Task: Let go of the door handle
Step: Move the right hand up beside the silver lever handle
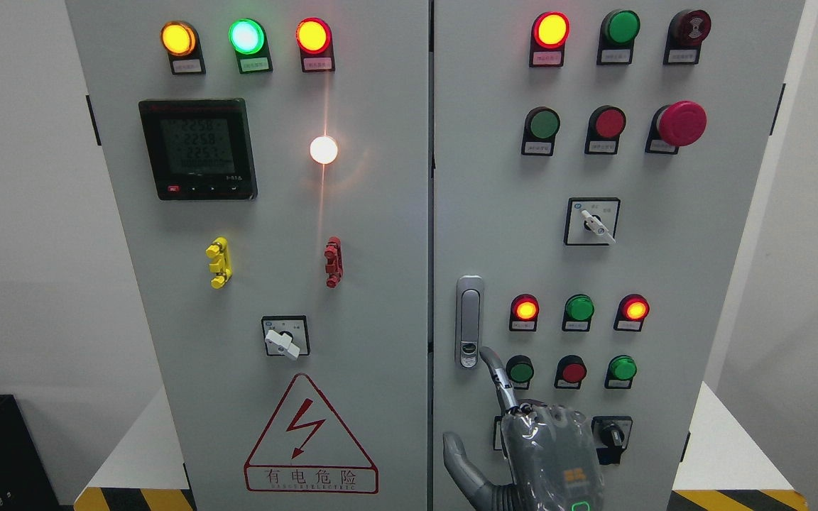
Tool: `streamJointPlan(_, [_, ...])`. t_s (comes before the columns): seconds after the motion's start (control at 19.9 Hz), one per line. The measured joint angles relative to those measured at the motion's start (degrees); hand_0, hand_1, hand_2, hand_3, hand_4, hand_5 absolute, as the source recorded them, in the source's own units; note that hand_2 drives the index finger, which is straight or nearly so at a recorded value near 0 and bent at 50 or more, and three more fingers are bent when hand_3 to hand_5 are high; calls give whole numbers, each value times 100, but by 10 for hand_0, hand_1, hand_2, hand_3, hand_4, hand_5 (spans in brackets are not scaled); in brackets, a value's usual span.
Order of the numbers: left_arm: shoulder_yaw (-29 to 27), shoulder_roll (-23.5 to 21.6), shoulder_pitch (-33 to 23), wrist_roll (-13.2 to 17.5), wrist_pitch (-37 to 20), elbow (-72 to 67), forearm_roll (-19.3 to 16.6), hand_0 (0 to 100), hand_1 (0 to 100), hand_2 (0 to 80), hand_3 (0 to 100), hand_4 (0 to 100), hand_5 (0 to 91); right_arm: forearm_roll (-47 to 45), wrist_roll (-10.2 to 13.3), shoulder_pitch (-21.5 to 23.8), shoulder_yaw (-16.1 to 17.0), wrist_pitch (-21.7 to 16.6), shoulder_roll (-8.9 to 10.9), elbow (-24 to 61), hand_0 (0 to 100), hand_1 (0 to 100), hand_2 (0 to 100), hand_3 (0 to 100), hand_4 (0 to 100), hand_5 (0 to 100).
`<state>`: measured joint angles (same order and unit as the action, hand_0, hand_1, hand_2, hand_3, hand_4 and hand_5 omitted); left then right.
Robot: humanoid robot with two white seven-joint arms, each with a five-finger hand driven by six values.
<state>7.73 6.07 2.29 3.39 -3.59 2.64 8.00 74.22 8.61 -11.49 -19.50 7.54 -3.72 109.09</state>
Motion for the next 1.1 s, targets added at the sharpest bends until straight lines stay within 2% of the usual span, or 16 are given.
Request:
streamJointPlan(0.2, [0, 0, 0, 0, 0, 0, 0, 120, 556, 0, 0, 0, 0, 300, 73, -37, -29, 34, -26, -73, 400, 346, 0, 1000, 1000, 1000])
streamJointPlan(1.1, [0, 0, 0, 0, 0, 0, 0, 120, 556, 0, 0, 0, 0, 859, 87, -218, -191, 366, -159, -499, 402, 351, 0, 1000, 1000, 1000])
